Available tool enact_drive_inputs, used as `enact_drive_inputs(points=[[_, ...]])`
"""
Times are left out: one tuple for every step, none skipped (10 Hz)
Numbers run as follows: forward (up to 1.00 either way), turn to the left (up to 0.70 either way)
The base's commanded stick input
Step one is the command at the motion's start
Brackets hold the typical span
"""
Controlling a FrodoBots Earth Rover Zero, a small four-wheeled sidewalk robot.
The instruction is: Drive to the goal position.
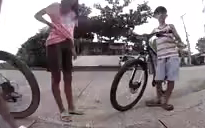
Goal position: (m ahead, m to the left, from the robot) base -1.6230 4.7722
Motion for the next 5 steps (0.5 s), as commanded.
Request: enact_drive_inputs(points=[[0.0,0.0],[0.0,0.0],[0.0,0.0],[-0.35,0.0],[-0.7,0.0]])
